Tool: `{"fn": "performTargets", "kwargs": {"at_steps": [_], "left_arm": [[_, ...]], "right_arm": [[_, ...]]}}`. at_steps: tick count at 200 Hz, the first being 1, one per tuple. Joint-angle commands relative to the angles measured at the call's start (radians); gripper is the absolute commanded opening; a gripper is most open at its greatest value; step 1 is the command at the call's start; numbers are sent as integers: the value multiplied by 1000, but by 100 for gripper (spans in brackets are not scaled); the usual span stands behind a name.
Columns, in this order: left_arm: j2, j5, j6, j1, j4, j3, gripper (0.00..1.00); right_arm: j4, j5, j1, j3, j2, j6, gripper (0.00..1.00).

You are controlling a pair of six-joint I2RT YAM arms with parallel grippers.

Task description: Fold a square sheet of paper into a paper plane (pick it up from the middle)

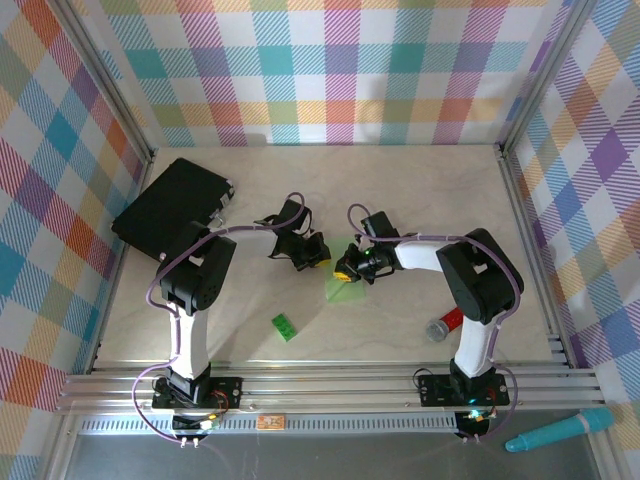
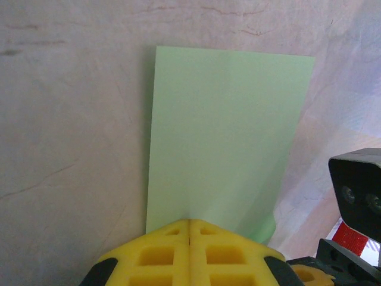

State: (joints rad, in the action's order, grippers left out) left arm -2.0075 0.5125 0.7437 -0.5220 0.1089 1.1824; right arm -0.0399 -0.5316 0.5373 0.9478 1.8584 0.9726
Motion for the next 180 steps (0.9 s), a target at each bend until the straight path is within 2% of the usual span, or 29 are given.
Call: {"fn": "performTargets", "kwargs": {"at_steps": [1,180], "left_arm": [[-32,-11,7,-7,32,-12,5],[-25,-20,18,-12,33,-14,6]], "right_arm": [[10,2,4,-12,16,-1,7],[73,-42,4,-46,35,0,8]]}}
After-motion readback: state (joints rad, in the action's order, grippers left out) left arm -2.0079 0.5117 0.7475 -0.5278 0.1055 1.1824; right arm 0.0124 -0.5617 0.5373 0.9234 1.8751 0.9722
